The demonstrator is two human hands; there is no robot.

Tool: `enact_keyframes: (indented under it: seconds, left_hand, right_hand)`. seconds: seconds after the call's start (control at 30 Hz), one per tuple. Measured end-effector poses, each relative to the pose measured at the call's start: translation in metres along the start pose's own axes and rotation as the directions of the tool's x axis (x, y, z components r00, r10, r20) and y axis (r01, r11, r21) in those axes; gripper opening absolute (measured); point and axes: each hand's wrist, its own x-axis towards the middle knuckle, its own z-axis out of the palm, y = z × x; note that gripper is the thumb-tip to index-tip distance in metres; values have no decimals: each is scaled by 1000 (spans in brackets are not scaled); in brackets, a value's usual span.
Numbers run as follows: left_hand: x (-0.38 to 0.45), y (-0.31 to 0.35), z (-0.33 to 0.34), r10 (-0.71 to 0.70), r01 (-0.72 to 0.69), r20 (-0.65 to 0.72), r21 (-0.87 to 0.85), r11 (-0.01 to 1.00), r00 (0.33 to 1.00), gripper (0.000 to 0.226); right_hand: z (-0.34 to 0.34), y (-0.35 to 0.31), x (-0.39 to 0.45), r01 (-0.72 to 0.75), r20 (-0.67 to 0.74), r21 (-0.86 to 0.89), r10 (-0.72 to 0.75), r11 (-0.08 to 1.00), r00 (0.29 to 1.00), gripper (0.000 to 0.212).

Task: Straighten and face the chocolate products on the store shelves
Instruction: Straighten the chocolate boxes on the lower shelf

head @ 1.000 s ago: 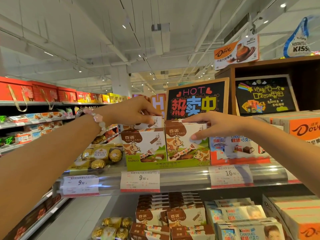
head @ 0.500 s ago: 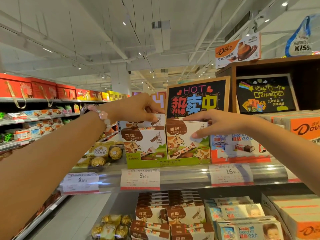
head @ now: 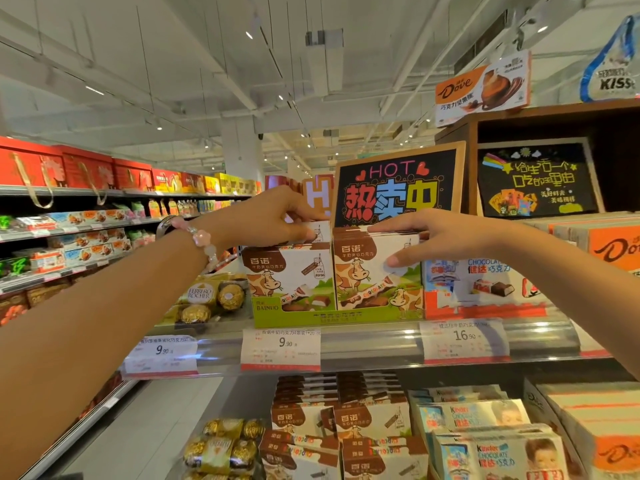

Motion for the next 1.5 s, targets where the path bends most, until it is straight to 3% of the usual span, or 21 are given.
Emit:
enact_keyframes:
  seconds: [0.27,0.43,0.6,0.8,1.17,1.5]
  left_hand:
    - [3,-1,-7,84,-82,86,-26,996,993,30]
    - [12,3,-9,80,-84,153,20,996,985,26]
    - [5,-6,-8,52,-53,88,8,999,995,28]
    - [-2,-10,-11,2,1,69,-48,999,998,27]
    - [-2,-1,-12,15,-13,51,-28,1000,999,27]
    - [8,11,-14,31,-36,119,36,999,992,33]
  right_hand:
    - [0,0,-1,18,13,-8,-18,1000,1000,51]
    - [0,3,-2,101,30,-78,-99,992,995,63]
    - [-1,-4,-4,163,19,-37,-163,986,987,41]
    - [-1,-2,-6,141,-112,50,-135,989,984,35]
    - [-1,-5,-8,129,-100,32,-126,991,987,42]
    - [-2,-2,-9,153,-79,54,-148,987,986,50]
